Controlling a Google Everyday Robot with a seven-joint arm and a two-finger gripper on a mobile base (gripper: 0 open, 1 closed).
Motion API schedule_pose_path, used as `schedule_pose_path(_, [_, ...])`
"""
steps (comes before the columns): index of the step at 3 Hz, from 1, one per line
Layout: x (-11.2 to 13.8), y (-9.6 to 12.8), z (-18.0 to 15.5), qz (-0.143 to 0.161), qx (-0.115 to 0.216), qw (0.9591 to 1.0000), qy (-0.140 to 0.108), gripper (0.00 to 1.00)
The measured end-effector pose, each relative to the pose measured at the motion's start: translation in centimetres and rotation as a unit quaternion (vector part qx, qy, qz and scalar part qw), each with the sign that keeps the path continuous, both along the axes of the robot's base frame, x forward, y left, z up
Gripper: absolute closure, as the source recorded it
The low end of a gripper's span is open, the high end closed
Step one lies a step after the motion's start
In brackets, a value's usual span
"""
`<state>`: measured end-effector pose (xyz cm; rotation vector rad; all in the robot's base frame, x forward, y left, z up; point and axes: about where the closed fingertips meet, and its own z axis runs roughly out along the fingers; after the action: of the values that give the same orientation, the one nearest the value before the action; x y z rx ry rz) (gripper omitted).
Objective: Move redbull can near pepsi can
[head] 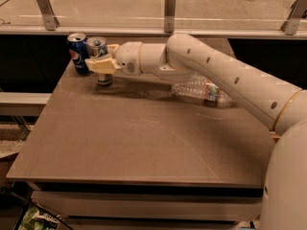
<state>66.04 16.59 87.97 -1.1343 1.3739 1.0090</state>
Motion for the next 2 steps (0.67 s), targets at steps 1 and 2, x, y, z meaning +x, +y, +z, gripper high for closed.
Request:
schedule_pose_path(1, [-0.12,0.28,0.03,0.002,0.0,1.0,0.0,0.36])
schedule_pose_path(2, [-0.23,0.54,0.07,0.004,0.001,1.0,0.0,0.13])
